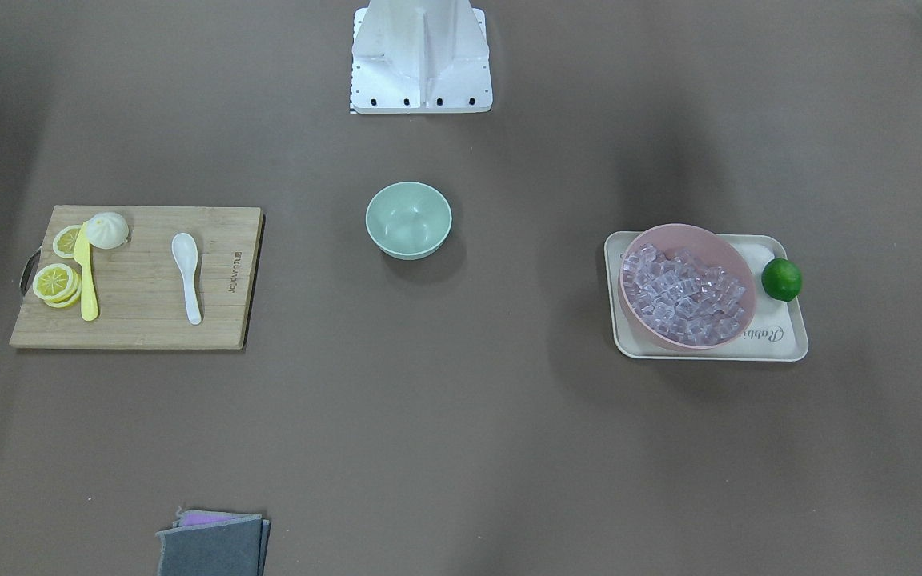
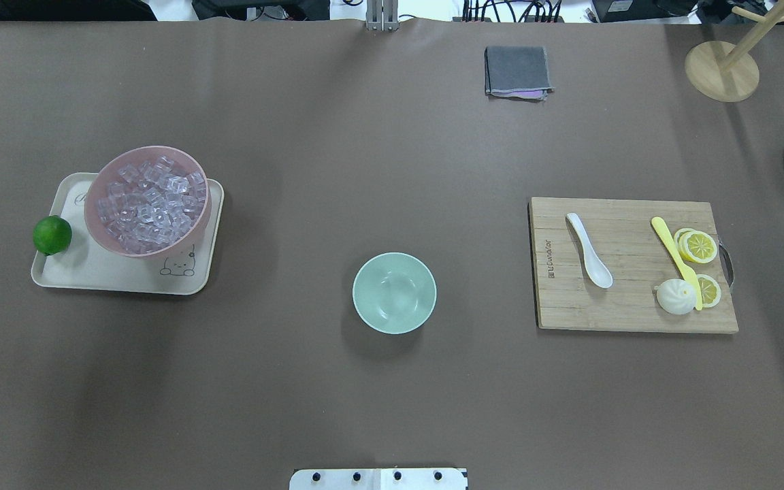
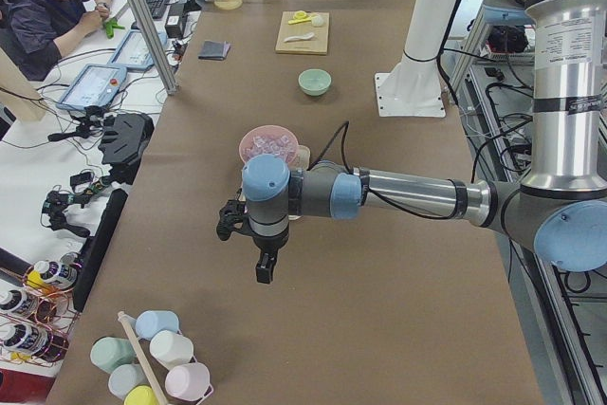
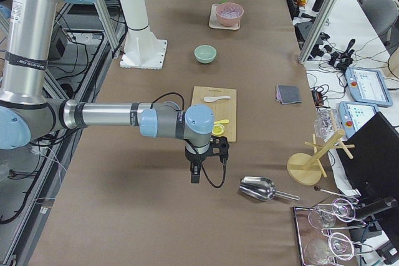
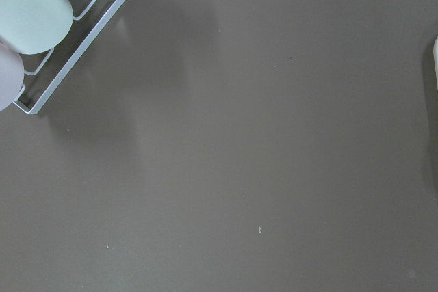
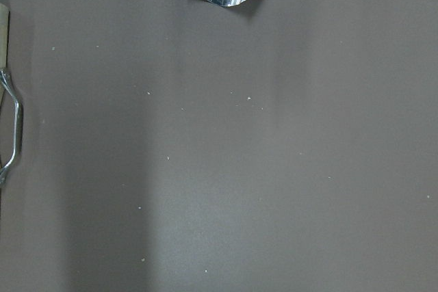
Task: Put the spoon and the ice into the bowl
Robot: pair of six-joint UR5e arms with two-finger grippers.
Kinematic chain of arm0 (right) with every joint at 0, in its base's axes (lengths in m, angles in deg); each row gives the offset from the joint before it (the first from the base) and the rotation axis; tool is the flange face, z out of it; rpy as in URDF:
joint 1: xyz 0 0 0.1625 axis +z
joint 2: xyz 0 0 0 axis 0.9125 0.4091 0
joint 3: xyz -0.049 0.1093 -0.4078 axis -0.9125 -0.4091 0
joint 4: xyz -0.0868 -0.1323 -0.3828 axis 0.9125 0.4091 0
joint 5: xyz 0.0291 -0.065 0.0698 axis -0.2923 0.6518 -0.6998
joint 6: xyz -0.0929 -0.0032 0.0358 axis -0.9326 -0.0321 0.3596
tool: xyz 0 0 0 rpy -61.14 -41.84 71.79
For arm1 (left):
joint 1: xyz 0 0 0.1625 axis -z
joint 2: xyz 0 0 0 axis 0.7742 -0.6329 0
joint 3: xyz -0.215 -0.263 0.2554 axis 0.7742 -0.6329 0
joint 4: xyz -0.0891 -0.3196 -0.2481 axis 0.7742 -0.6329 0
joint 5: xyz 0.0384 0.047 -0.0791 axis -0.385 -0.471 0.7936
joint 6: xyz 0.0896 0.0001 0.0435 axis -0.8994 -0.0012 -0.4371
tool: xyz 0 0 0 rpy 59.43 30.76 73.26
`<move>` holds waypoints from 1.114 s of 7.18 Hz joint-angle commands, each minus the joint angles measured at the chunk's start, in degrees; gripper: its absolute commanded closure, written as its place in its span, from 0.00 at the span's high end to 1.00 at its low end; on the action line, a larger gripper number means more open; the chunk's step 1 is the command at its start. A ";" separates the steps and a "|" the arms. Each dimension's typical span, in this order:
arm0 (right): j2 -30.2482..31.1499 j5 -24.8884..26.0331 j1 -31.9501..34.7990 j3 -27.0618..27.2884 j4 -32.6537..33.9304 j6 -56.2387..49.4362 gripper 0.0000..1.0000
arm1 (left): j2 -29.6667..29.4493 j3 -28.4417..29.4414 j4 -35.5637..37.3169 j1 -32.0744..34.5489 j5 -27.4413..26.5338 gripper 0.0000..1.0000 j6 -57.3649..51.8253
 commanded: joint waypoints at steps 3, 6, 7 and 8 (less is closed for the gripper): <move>0.00 -0.09 0.00 0.01 0.00 0.05 1.00 | -0.09 -0.09 -0.09 0.07 0.09 0.98 0.00; -0.44 -0.26 0.00 1.32 0.00 0.32 1.00 | -0.78 -1.84 -0.17 0.07 0.00 0.98 0.09; -1.31 -0.26 0.00 3.50 -2.87 0.23 1.00 | -0.88 -2.63 -0.70 0.07 0.61 0.98 0.09; -0.71 -0.35 0.00 3.09 -10.47 0.84 1.00 | -0.97 -2.64 -3.23 0.07 2.36 0.98 0.26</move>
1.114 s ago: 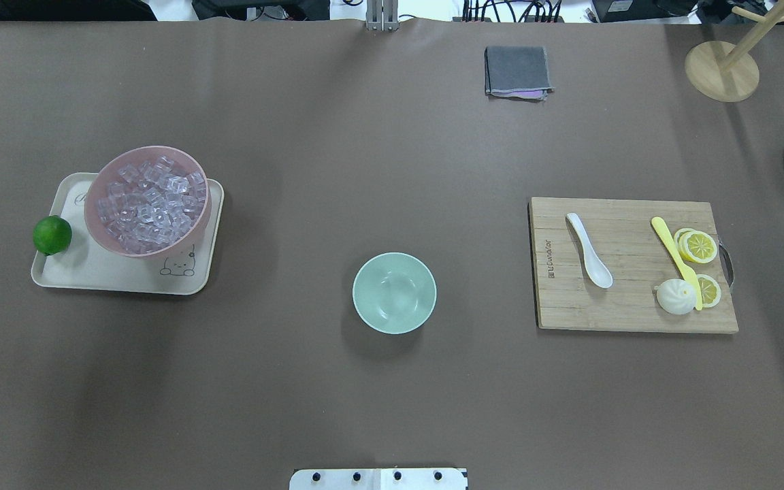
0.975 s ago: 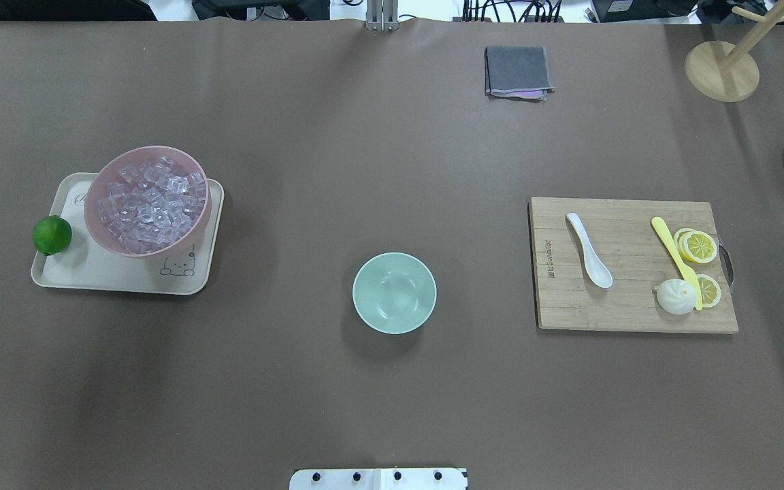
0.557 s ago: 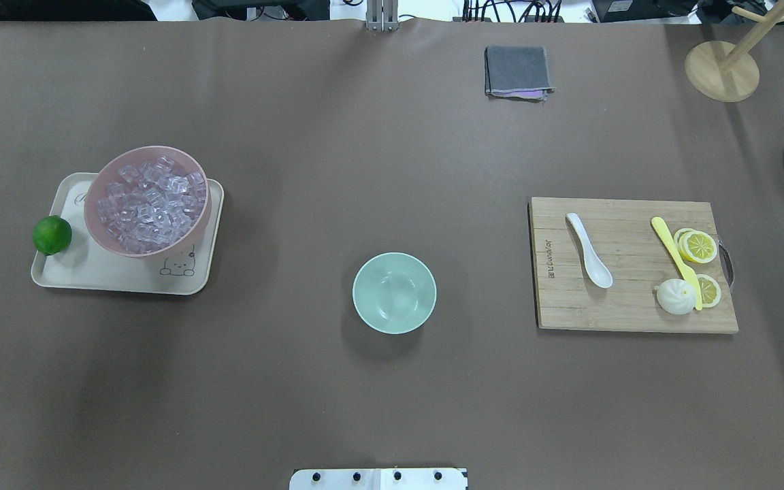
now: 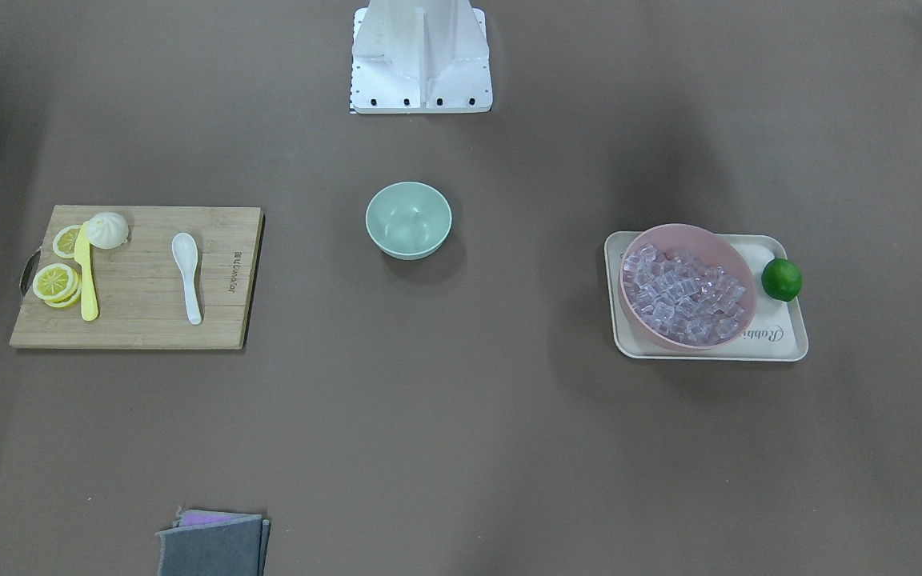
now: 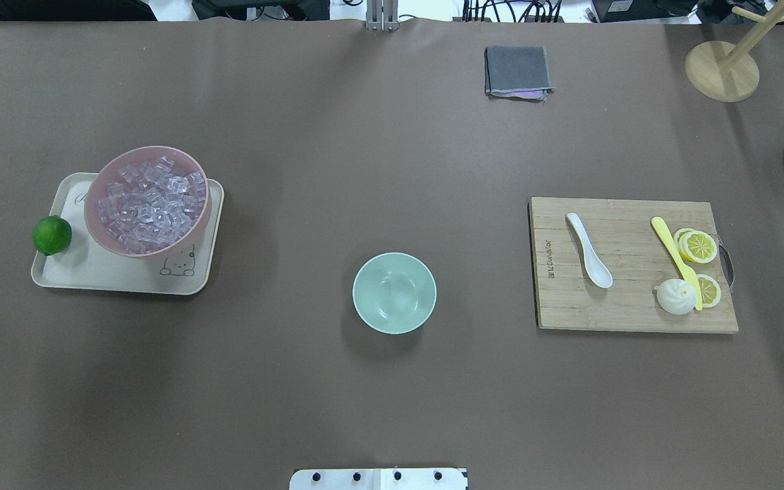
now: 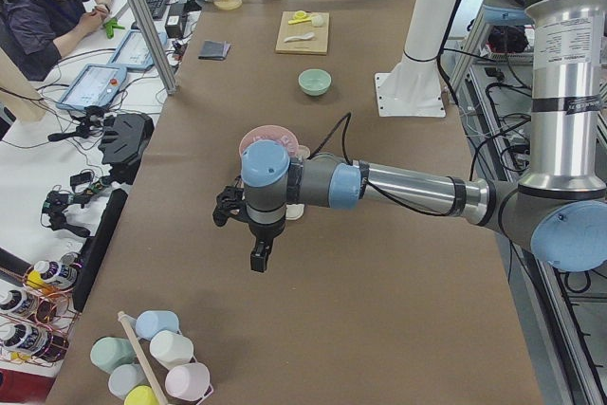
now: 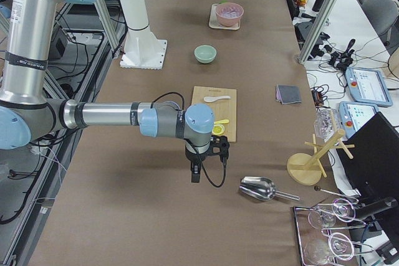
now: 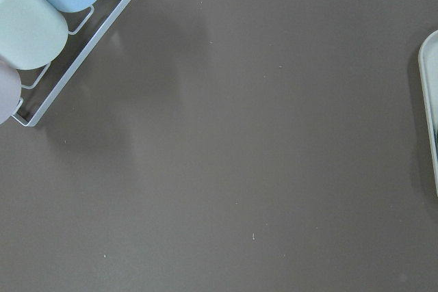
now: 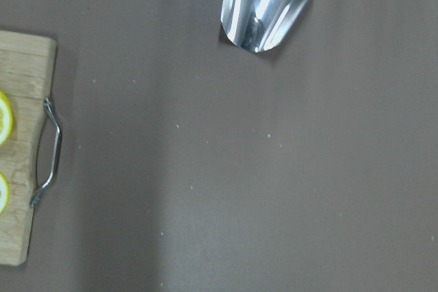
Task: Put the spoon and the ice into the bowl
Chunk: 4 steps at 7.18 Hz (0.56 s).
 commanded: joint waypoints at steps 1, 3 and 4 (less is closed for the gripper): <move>0.24 -0.08 0.00 0.49 -11.64 0.55 1.00 | -0.18 0.06 -7.35 0.01 1.71 0.98 0.32; -3.16 0.27 -0.17 0.49 -14.94 0.30 1.00 | -1.05 3.46 -21.39 0.01 1.19 0.98 0.93; -4.23 -0.25 -0.35 0.93 -16.16 0.29 1.00 | -1.58 4.18 -23.20 0.01 1.62 0.98 5.72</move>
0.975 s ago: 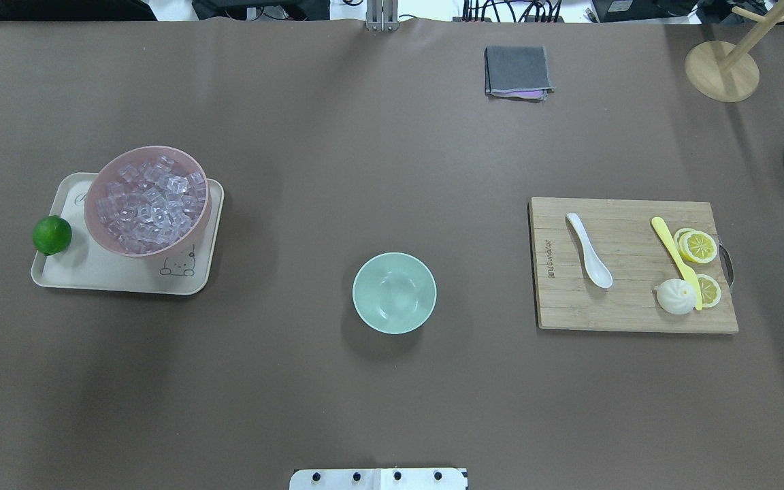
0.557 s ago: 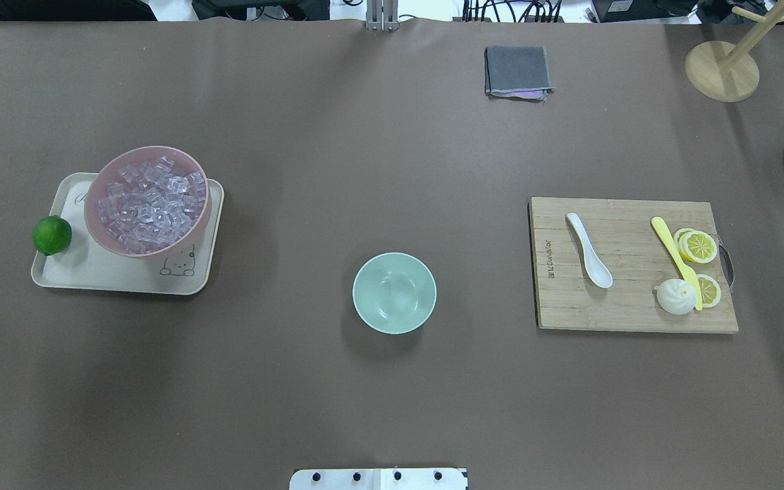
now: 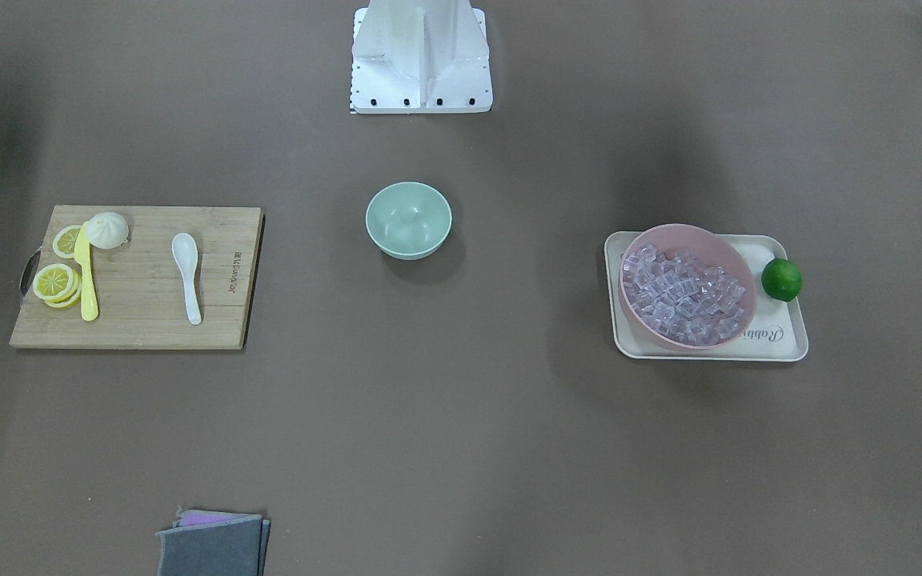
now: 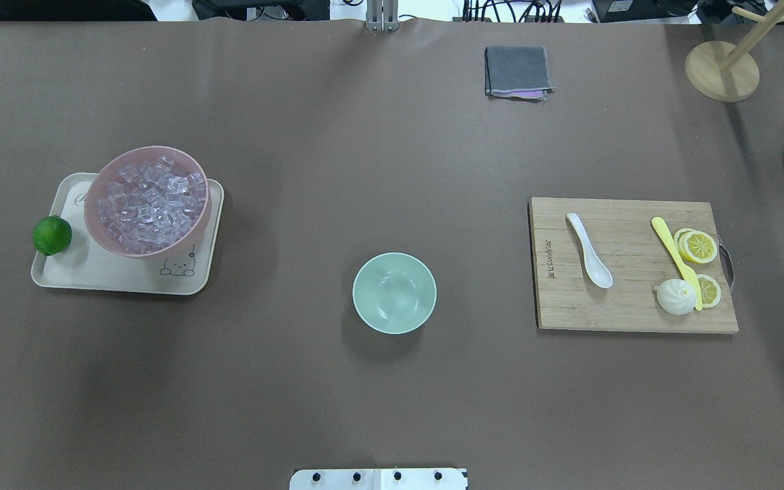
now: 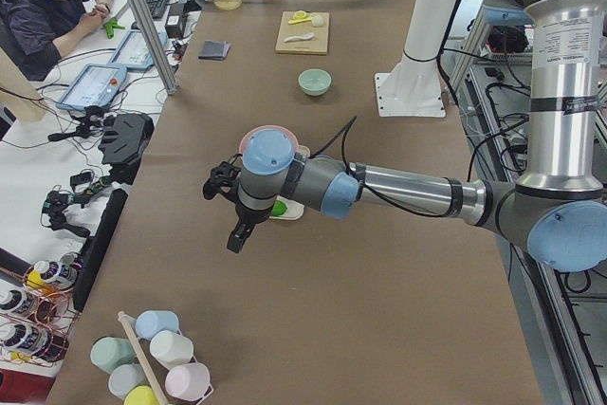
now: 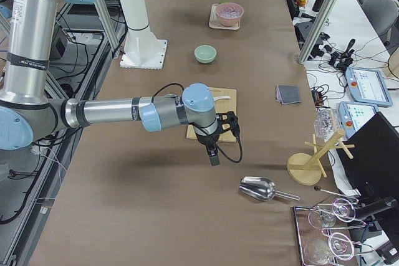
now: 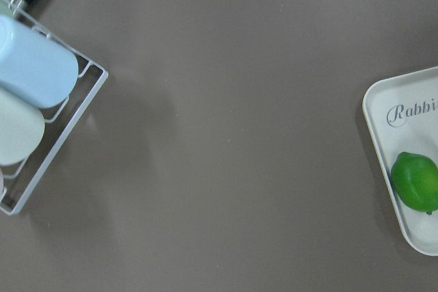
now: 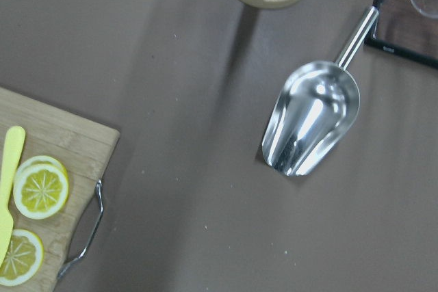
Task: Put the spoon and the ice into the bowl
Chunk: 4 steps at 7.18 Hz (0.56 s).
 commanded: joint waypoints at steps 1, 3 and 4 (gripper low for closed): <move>-1.86 -0.51 -0.46 0.10 -3.68 0.16 1.00 | -0.78 1.82 -9.60 0.00 0.24 0.98 4.90; -1.77 -0.95 -3.08 0.01 -3.87 0.51 1.00 | -0.25 5.93 -23.73 -1.13 0.42 0.98 7.78; -2.56 -0.87 -4.49 0.27 -4.05 4.17 1.00 | -1.38 5.69 -25.20 -5.23 0.33 0.98 10.51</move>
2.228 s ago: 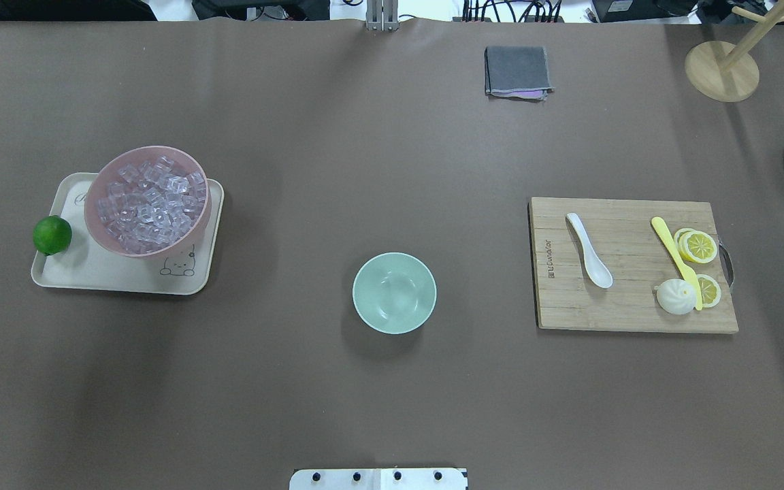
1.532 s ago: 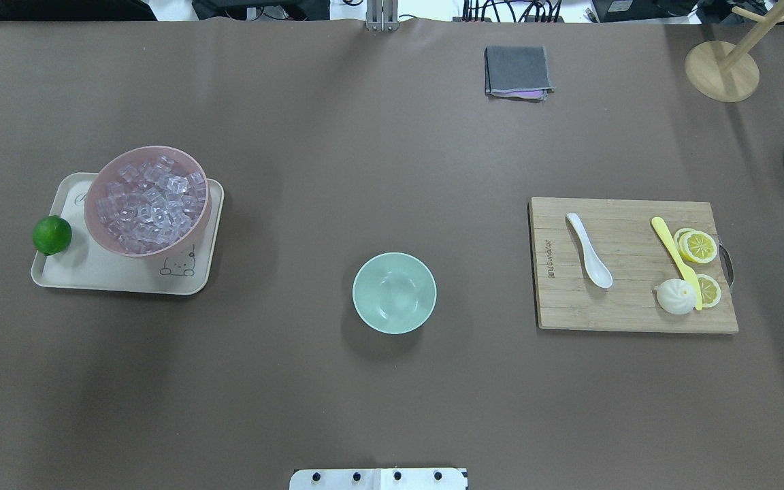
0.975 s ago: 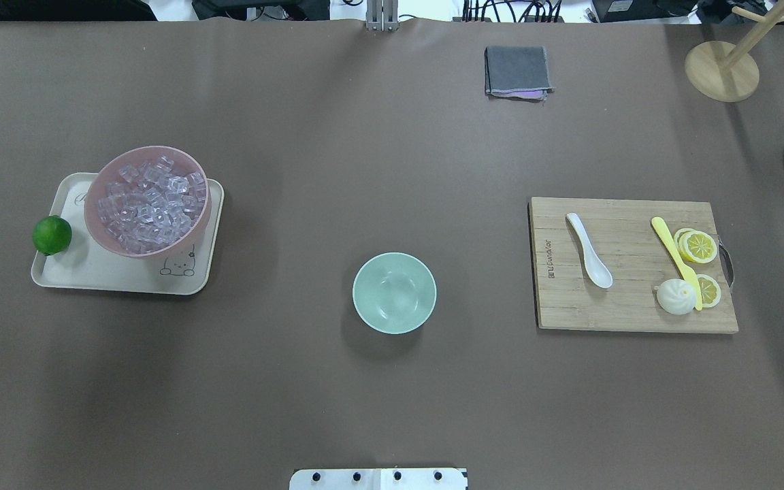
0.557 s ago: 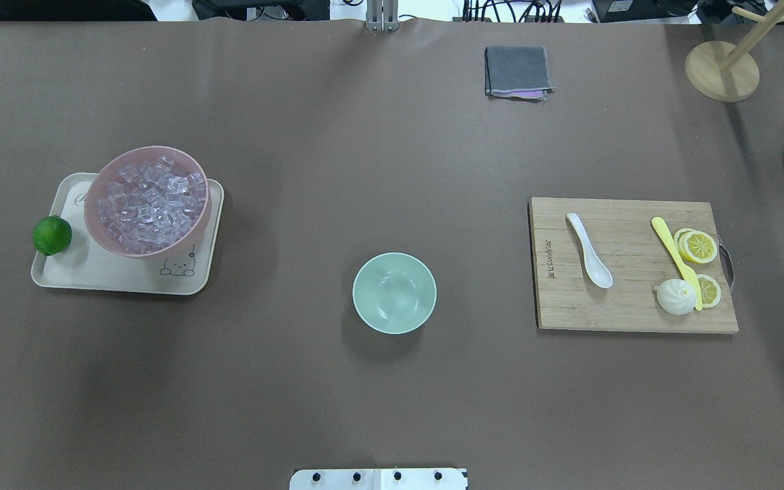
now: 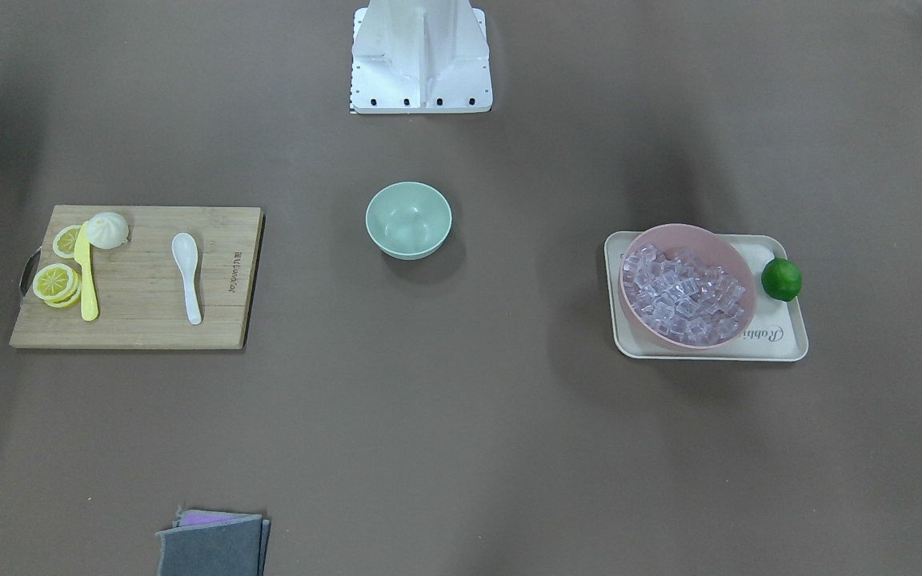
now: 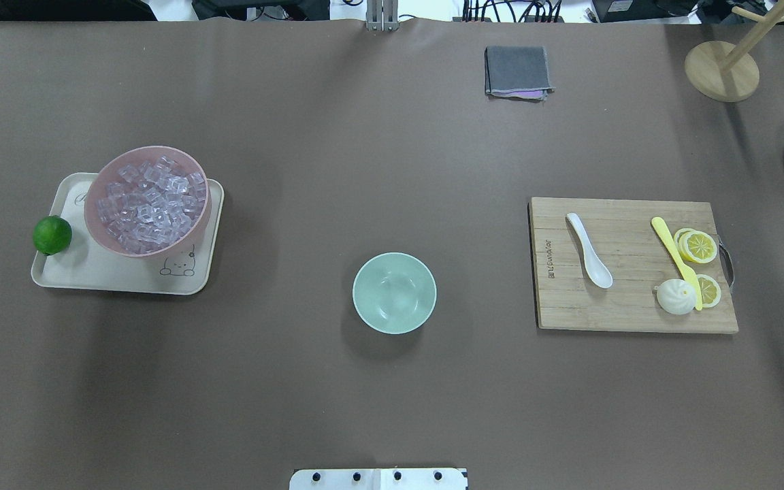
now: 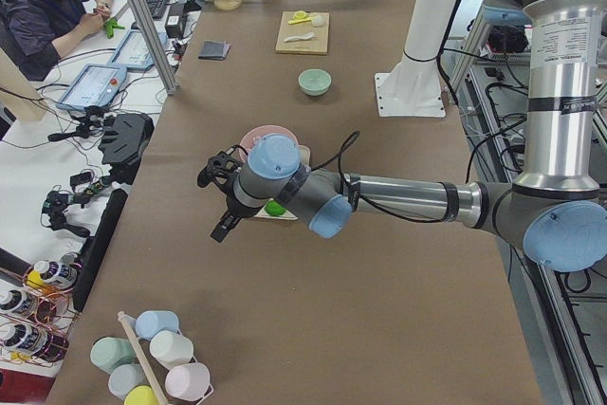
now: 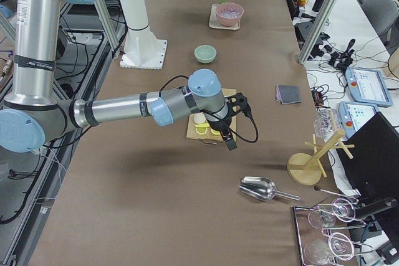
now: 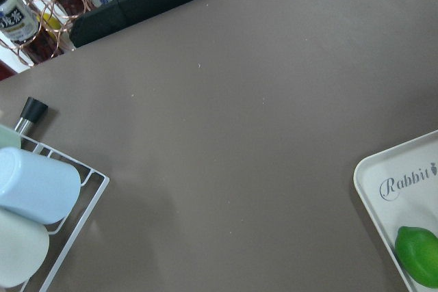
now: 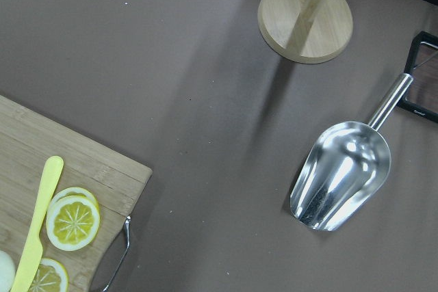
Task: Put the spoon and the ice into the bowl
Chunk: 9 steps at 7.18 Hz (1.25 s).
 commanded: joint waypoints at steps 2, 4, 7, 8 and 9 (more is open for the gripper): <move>-2.59 0.84 -7.81 0.28 -7.08 18.69 1.00 | -1.95 -2.15 -11.25 -11.08 -0.54 0.98 16.27; -3.29 4.69 -12.21 0.54 -10.02 28.40 1.00 | -3.96 -3.22 -11.91 -18.29 -1.60 1.00 22.42; -4.00 7.70 -15.74 2.38 -10.03 33.10 1.00 | -8.10 -6.72 -12.17 -32.17 -17.25 0.97 32.81; -4.00 7.70 -15.92 2.47 -10.20 33.10 1.00 | -8.28 -6.74 -12.26 -37.09 -23.08 0.96 32.55; -3.91 7.79 -16.10 2.47 -10.73 33.10 1.00 | -8.63 -6.48 -12.09 -40.36 -26.01 0.95 30.89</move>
